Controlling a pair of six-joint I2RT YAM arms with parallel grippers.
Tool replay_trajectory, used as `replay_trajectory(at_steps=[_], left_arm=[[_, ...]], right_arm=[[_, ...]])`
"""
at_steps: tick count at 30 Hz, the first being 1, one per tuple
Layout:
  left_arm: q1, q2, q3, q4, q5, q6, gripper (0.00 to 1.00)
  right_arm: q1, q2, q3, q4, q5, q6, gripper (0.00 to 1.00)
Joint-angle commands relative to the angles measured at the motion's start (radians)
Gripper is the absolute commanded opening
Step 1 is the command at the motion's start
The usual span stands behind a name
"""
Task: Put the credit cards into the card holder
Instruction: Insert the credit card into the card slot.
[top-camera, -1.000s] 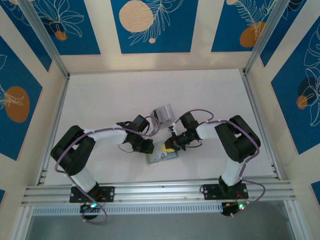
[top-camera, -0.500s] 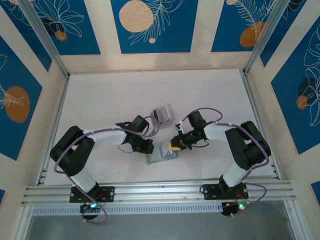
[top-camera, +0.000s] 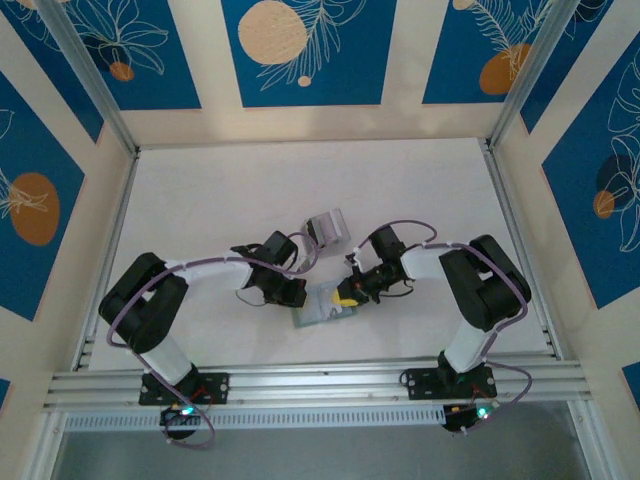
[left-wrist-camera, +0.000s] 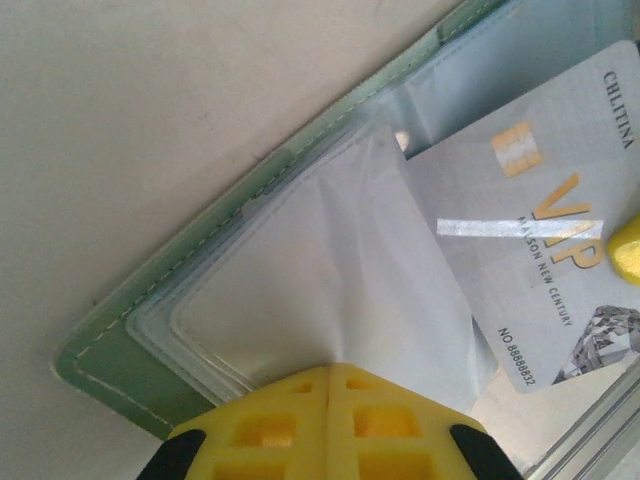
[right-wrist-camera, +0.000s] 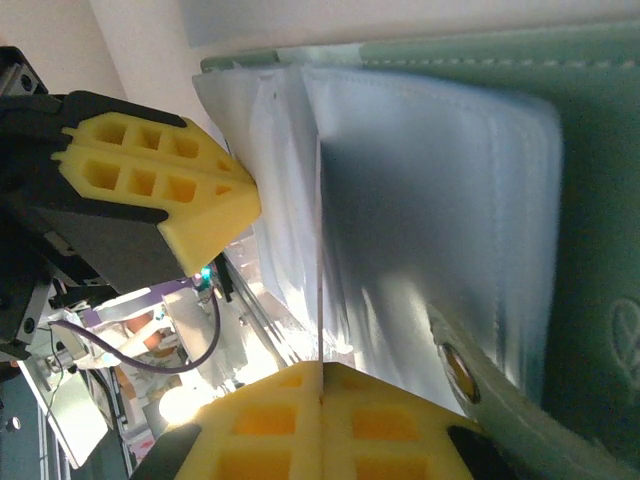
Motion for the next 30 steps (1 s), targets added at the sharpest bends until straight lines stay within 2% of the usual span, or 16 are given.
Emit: replay_trajectory(at_steps=[1,18,30], left_arm=[[0.011,0.05,-0.068,-0.18,-0.159,0.002,0.0],[0.011,0.067,-0.066,-0.191,-0.186,-0.003,0.0],[0.013,0.039,-0.057,-0.223,-0.215,-0.002,0.0]], right_arm=[[0.01,0.018,0.019,0.016,-0.045,-0.011,0.04],[0.026,-0.064,-0.031,0.041,-0.042,-0.006,0.05],[0.032,0.035,-0.022,0.08,-0.048,0.0,0.05]])
